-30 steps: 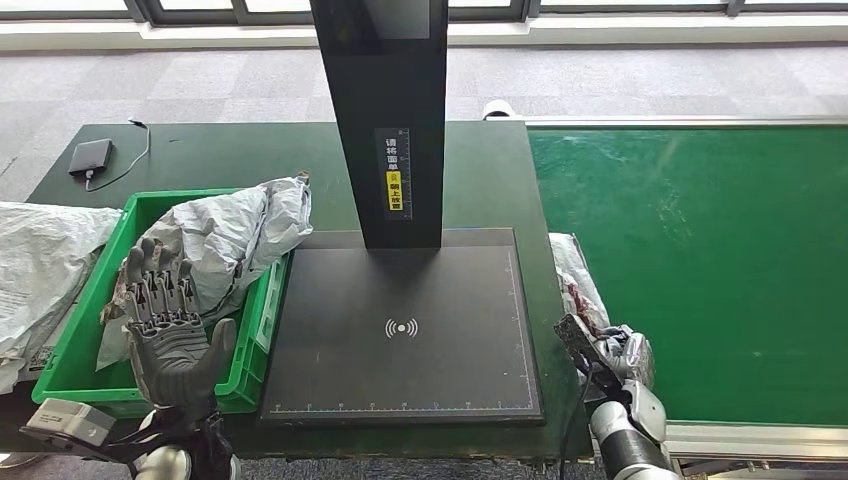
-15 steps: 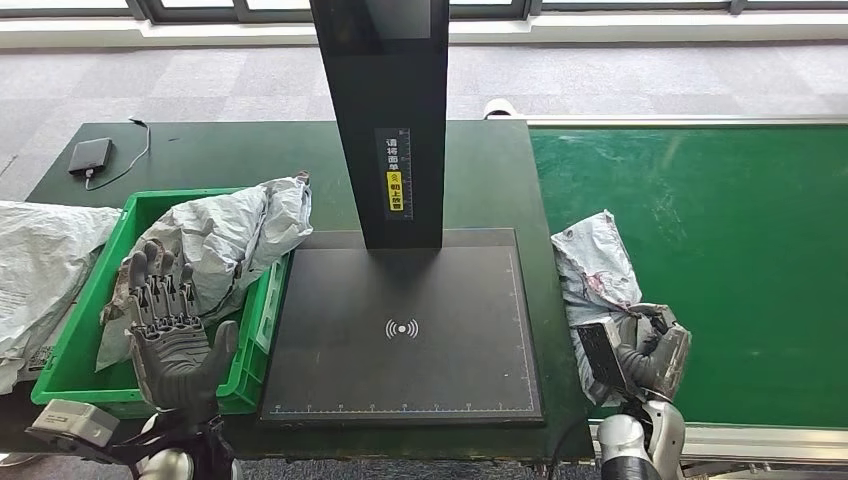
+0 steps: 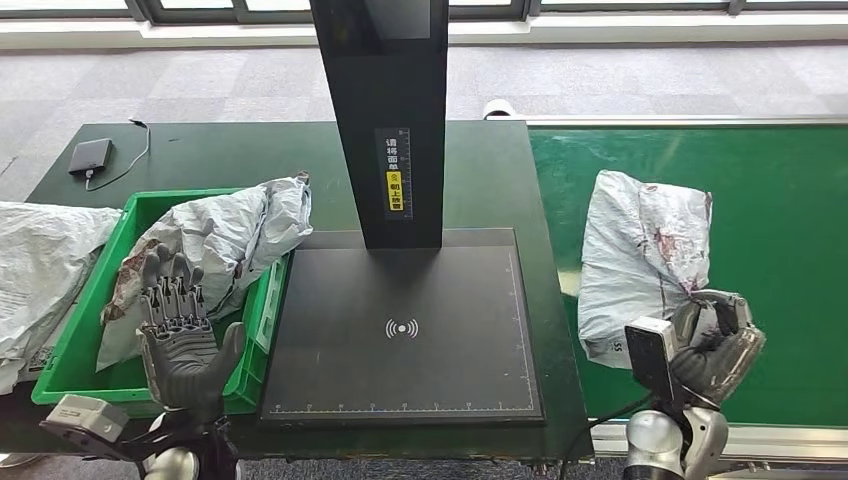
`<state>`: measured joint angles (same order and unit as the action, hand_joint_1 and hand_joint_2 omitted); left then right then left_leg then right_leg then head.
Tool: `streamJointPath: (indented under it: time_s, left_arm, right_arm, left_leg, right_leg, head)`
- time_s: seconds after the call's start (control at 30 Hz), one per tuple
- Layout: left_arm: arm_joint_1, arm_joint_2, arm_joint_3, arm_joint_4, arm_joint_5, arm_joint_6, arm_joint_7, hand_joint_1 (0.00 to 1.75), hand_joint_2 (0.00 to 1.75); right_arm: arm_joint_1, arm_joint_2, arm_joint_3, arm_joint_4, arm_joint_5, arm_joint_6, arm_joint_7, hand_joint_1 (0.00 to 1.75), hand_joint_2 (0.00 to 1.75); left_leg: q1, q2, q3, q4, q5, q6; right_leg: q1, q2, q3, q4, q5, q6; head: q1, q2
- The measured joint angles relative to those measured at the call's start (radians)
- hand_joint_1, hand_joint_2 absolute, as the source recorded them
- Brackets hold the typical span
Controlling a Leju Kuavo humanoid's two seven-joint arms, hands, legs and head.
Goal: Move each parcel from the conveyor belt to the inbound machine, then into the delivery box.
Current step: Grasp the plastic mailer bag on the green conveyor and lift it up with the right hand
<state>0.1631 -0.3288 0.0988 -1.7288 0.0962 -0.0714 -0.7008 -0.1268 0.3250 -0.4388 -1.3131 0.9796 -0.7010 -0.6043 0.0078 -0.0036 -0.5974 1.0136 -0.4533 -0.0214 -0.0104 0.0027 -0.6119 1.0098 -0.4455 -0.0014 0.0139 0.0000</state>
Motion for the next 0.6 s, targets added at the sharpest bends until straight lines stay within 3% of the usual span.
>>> streamJointPath:
  time_s: [0.23,0.6]
  left_arm:
    - [-0.003,0.000,0.000,0.017,0.000,-0.012,0.000,0.00,1.75]
    - [-0.004,0.000,0.000,0.024,0.000,-0.012,0.000,0.00,1.75]
  right_arm:
    - [0.007,-0.001,0.140,-0.061,-0.061,0.001,-0.023,1.75,1.75]
    - [0.009,-0.002,0.187,-0.089,-0.061,0.001,-0.021,1.75,1.75]
  left_leg:
    - [0.000,0.004,0.001,0.000,0.000,0.000]
    - [0.000,0.004,0.001,0.000,0.000,0.000]
  right_leg:
    - [0.000,0.004,-0.001,0.000,0.000,0.000]
    - [0.000,0.004,-0.001,0.000,0.000,0.000]
  head:
    - [0.000,0.000]
    - [0.000,0.000]
